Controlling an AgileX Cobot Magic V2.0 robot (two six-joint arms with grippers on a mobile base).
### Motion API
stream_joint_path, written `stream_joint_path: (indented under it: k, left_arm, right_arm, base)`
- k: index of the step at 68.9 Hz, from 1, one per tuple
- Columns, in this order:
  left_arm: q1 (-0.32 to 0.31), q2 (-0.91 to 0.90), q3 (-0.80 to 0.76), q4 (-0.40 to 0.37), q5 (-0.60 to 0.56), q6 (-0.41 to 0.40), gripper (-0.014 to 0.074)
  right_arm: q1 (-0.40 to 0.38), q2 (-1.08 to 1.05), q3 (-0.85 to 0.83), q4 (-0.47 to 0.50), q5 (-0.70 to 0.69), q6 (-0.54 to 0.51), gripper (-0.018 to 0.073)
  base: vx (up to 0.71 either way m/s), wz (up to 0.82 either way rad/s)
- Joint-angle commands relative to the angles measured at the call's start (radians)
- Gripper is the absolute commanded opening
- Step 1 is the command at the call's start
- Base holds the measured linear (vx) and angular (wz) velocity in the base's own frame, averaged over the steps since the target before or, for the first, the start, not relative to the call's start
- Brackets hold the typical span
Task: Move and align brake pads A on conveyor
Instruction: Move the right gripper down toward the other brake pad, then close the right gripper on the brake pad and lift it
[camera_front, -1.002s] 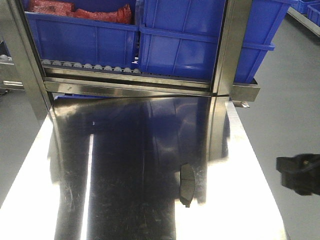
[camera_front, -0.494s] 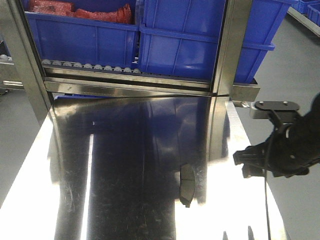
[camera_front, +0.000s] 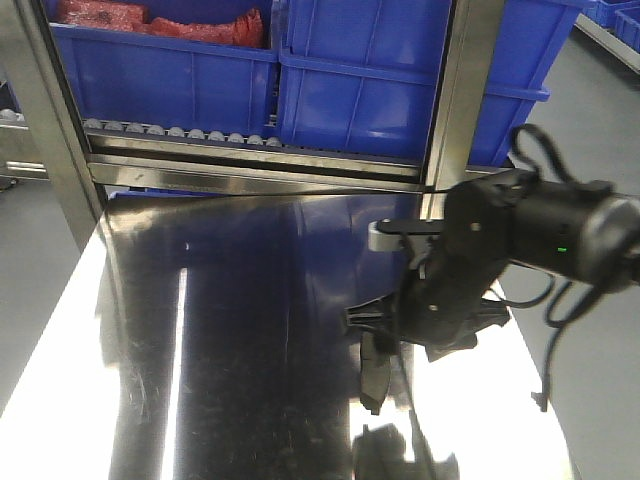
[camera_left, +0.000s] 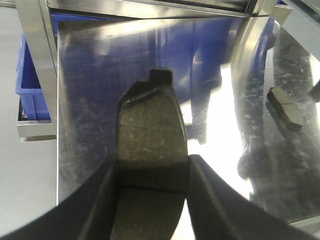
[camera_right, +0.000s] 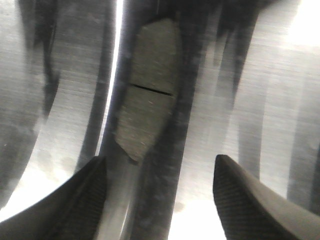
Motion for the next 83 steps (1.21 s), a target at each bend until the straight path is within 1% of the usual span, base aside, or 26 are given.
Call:
stream_joint_path:
  k: [1, 7, 16, 47, 56, 83]
  left_arm:
    - [-0.004, 0.010, -0.027, 0.009, -0.081, -0.011, -0.0006]
    - [-0.004, 0.010, -0.027, 0.009, -0.081, -0.011, -0.0006]
    - [-0.004, 0.010, -0.027, 0.009, -0.081, -0.011, -0.0006]
    - [-0.004, 0.010, -0.027, 0.008, -0.081, -0.011, -0.0006]
    - [-0.004, 0.010, -0.027, 0.008, -0.081, -0.011, -0.0006]
    - [-0.004, 0.010, -0.027, 0.008, -0.081, -0.011, -0.0006]
  right_arm:
    - [0.016, 0.005, -0.072, -0.004, 0.019, 0.025, 0.0439]
    - [0.015, 0.034, -0.095, -0.007, 0.028, 0.060, 0.0439]
    - [0.015, 0.060, -0.119, -0.009, 0.017, 0.083, 0.0440]
    - [0.015, 0.133, -0.148, -0.025, 0.012, 0.094, 0.0440]
    - [0.015, 0.147, -0.148, -0.046, -0.006, 0.109, 0.0440]
    - [0.015, 0.193, -0.151, -0.045, -0.055, 0.110, 0.0440]
  base:
    - [0.00, 0.00]
    - [0.00, 0.00]
    - [0.00, 0.00]
    - [0.00, 0.00]
    - [0.00, 0.00]
    - [0.00, 0.00]
